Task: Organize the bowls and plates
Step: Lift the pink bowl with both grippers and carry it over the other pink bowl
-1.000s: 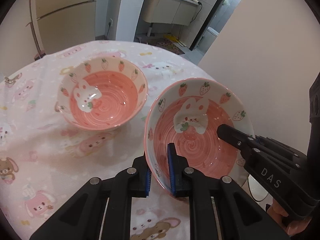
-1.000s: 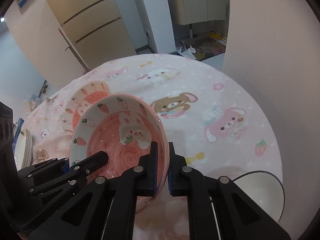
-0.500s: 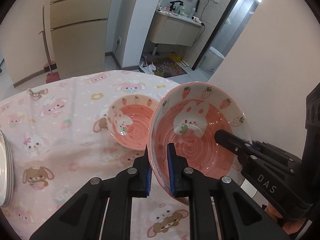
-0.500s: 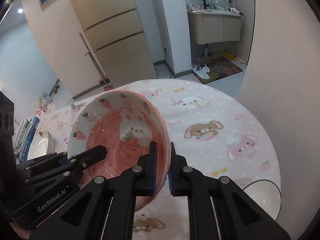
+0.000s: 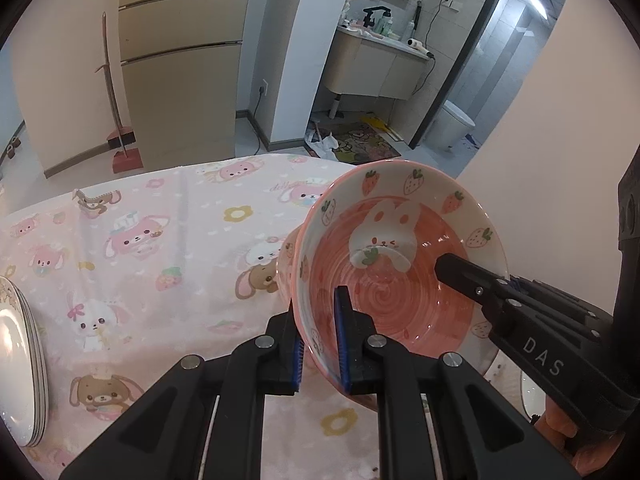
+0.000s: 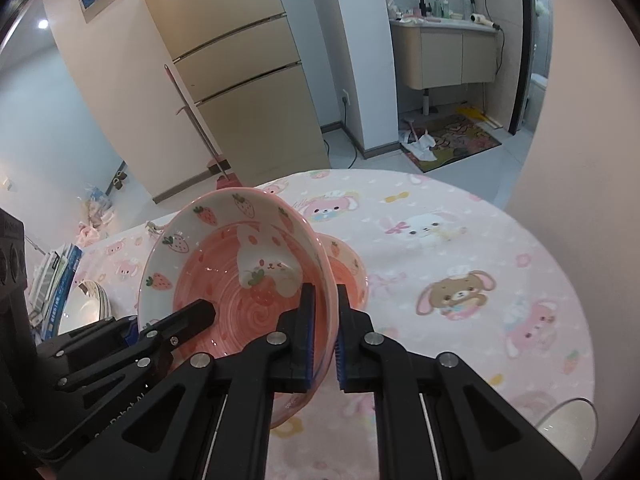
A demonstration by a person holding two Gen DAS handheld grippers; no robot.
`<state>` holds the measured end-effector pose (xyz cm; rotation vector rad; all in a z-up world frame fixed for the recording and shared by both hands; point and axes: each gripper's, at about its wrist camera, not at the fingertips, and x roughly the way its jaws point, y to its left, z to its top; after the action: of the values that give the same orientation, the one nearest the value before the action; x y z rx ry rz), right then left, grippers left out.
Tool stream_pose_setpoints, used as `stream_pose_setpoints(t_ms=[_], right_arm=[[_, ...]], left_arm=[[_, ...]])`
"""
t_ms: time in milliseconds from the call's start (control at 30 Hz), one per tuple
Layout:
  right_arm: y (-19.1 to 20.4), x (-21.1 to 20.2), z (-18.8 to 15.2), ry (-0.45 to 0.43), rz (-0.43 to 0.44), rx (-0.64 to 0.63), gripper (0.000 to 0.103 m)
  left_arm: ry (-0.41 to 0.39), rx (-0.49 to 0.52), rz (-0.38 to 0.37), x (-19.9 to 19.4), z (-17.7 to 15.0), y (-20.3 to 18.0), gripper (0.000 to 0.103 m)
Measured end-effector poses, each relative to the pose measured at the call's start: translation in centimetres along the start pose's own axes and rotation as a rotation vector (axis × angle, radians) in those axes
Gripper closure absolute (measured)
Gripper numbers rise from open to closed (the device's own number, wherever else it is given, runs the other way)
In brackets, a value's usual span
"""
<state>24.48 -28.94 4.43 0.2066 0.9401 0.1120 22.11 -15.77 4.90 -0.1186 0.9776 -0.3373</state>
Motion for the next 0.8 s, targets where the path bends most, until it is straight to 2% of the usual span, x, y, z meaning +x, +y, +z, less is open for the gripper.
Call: stream_pose_setpoints(t_ms=[300,800], right_arm=[[-0.1,3.1,0.0,0.024,-0.03,0.005,0.095],[-1.3,5.4,0.3,0.045,-0.066,0.02,0.095]], left_arm=[[0.013,0.023,0.023,3.5,-0.2,0.9,0.088],[-0.015,0.074,0.069,6.4,0.3,0.4,0.088]])
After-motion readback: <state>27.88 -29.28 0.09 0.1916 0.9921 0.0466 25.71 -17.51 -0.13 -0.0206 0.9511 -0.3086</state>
